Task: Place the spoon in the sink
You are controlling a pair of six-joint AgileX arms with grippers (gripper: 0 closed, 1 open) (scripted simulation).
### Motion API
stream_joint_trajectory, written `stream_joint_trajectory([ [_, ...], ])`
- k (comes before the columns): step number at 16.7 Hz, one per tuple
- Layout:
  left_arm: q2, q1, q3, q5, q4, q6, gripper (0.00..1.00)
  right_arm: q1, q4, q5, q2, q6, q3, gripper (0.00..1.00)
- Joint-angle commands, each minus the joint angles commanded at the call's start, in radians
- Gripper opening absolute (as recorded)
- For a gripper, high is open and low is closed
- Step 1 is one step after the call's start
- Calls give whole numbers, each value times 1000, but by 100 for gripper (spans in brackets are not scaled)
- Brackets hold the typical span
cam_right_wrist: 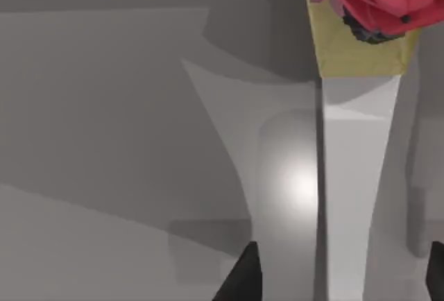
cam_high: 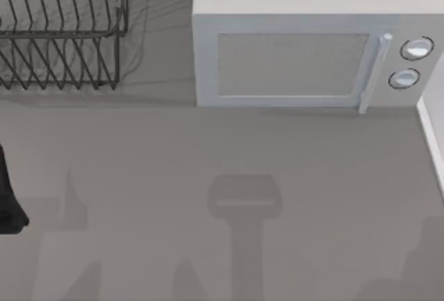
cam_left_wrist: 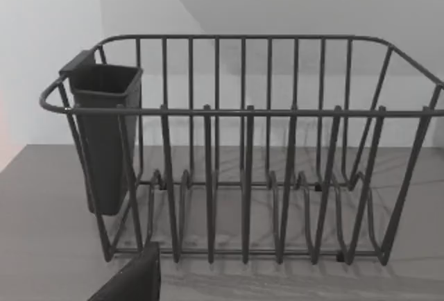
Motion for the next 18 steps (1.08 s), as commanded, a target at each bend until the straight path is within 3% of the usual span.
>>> stream_joint_trajectory([
  [9,0,0,0,0,0,0,100,-4,-404,0,-145,-7,236,0],
  [18,0,0,0,0,0,0,100,2,-446,1,-130,-5,294,0],
])
